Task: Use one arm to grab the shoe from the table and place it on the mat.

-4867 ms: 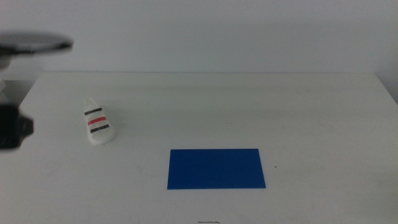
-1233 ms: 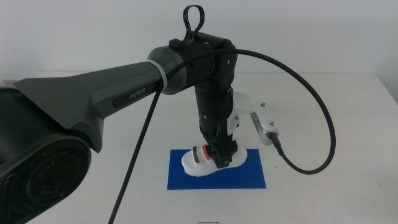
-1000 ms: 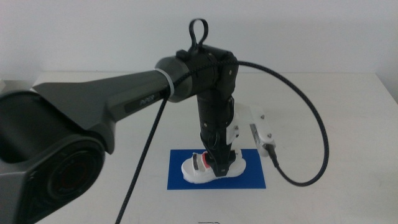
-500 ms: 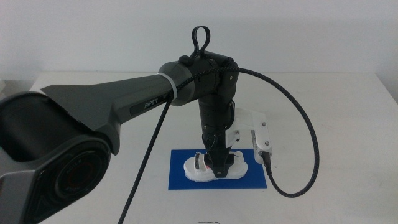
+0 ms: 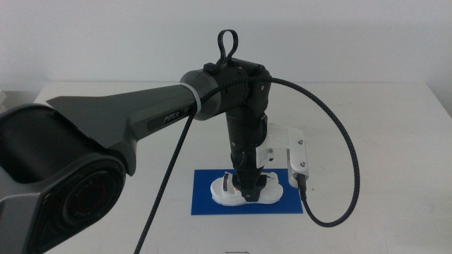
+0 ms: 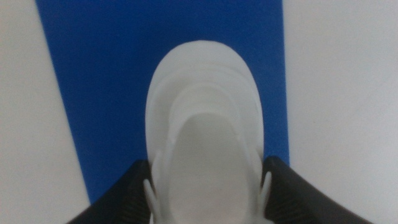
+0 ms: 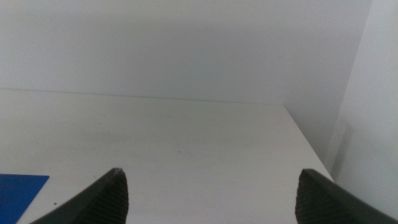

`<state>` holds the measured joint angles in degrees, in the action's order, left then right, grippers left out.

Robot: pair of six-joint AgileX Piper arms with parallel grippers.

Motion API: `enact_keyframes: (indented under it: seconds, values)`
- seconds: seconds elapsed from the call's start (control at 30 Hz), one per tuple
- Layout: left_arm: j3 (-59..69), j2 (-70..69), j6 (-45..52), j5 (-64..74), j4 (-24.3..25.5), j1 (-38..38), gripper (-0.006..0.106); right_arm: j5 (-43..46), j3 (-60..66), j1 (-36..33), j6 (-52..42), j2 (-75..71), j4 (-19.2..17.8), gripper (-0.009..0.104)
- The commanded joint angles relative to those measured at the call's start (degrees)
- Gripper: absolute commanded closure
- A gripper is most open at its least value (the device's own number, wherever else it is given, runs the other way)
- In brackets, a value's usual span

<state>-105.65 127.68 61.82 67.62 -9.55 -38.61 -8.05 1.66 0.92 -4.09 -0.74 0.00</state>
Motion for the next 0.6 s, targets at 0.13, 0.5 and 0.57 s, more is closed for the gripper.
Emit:
enact_keyframes:
  seconds: [0.13, 0.5, 0.57]
  values:
    - [-1.6, -3.5, 0.2, 0.2, -1.6, -0.1, 0.03, 4.3, -1.1, -0.1, -0.3, -1.1, -0.5, 0.001]
    - [-6.4, -4.4, 0.0, 8.2, -1.1, 0.1, 0.007, 4.3, -1.1, -0.1, -0.3, -1.1, -0.5, 0.001]
    - [-7.8, -5.5, 0.0, 8.0, -1.1, 0.1, 0.007, 4.3, -1.1, -0.1, -0.3, -1.1, -0.5, 0.001]
